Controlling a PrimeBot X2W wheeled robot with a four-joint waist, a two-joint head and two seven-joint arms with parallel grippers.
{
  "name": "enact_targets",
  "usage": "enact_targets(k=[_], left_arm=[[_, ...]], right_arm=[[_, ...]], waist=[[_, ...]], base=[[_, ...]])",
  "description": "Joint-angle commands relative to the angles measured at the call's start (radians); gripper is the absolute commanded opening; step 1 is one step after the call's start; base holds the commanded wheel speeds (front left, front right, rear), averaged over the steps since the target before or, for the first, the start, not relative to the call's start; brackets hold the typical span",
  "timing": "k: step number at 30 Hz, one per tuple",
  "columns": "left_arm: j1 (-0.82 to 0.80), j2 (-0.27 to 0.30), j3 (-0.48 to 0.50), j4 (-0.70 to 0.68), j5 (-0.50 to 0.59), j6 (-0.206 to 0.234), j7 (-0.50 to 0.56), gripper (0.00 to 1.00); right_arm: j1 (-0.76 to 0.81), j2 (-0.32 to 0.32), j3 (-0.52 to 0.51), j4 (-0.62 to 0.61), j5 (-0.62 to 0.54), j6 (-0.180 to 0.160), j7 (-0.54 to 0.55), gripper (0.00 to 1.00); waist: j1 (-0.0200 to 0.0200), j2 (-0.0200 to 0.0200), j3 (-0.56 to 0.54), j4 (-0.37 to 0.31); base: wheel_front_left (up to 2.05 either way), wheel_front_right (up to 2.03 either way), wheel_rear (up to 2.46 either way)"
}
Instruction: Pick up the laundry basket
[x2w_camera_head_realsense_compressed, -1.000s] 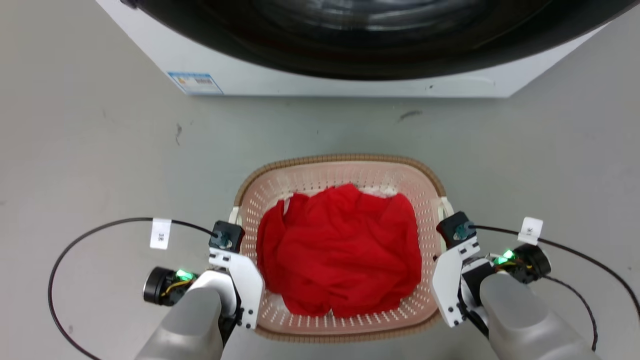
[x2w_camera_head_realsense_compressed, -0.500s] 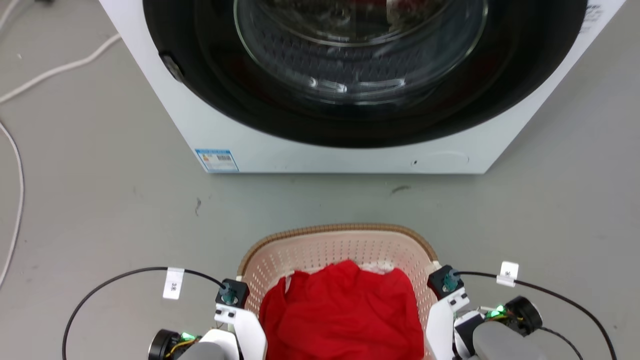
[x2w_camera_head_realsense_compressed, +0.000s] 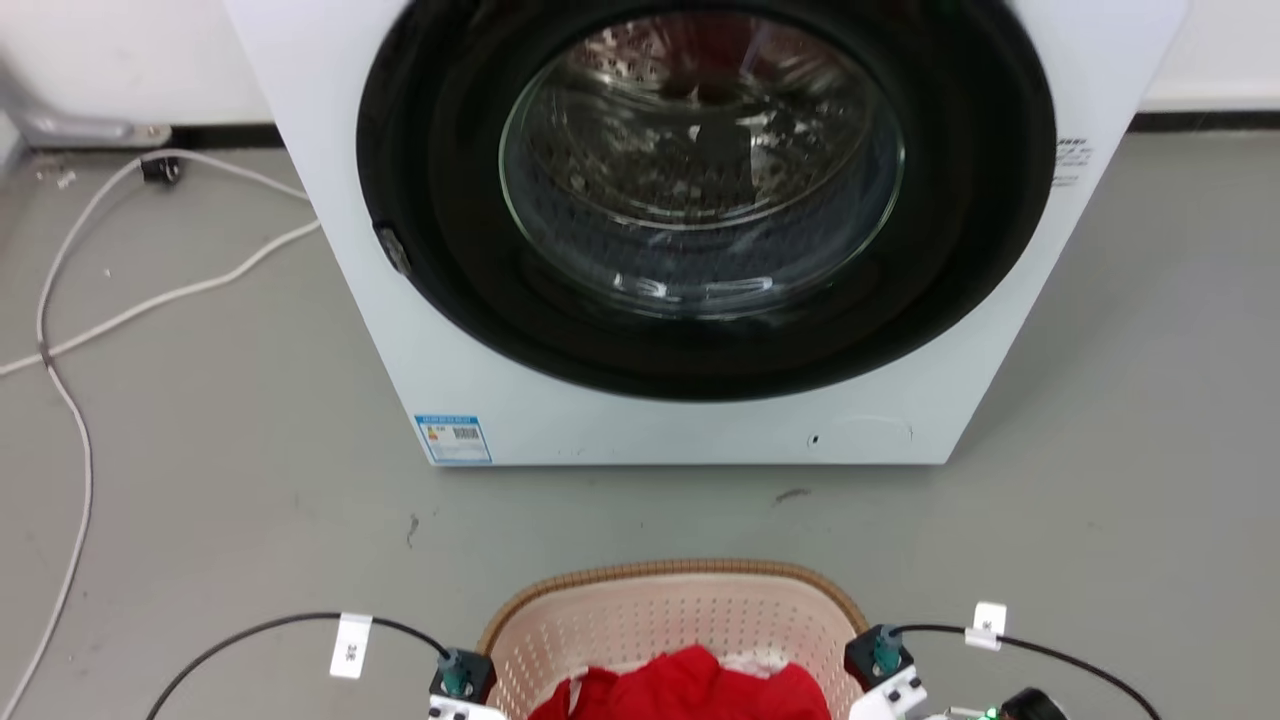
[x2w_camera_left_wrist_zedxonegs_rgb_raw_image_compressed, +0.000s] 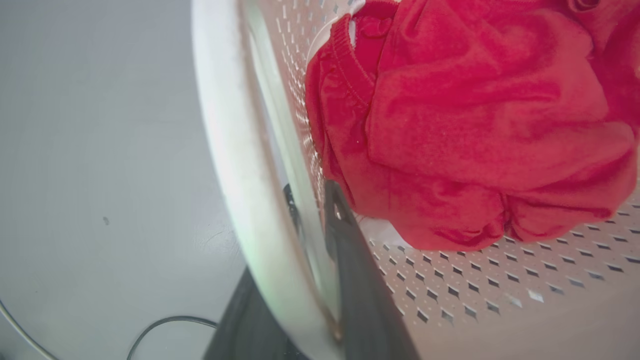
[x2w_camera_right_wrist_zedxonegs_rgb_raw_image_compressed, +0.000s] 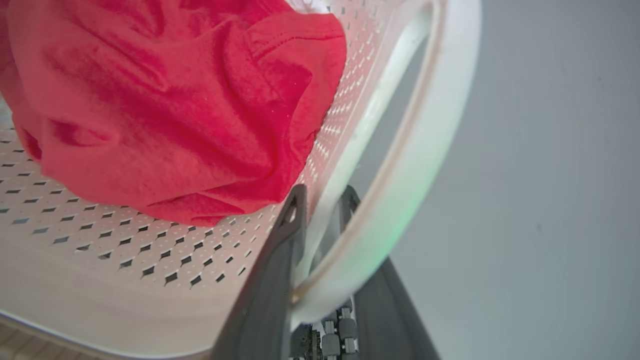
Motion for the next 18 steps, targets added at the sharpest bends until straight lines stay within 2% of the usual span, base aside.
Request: enact_targets(k=[1,18], left_arm=[[0.014,-0.015,-0.017,-0.016,-0.005,-0.011,0.005,0.00],[0.059,0.001,-0.129,-0.030,-0.120,-0.012,0.035,0.00]], right_arm=[[0.008,0.022,0.017,-0.018,0.009,0.003,0.000,0.00],[0.040,0.003,0.151,-0.008,0.133,0.003,0.025,0.00]], waist=[[0.0002,-0.0001,-0.032,-0.007],[0.0002,-0.0001,-0.103,-0.003]], base=[[0.00,0.00,0.00],[0.00,0.00,0.00]])
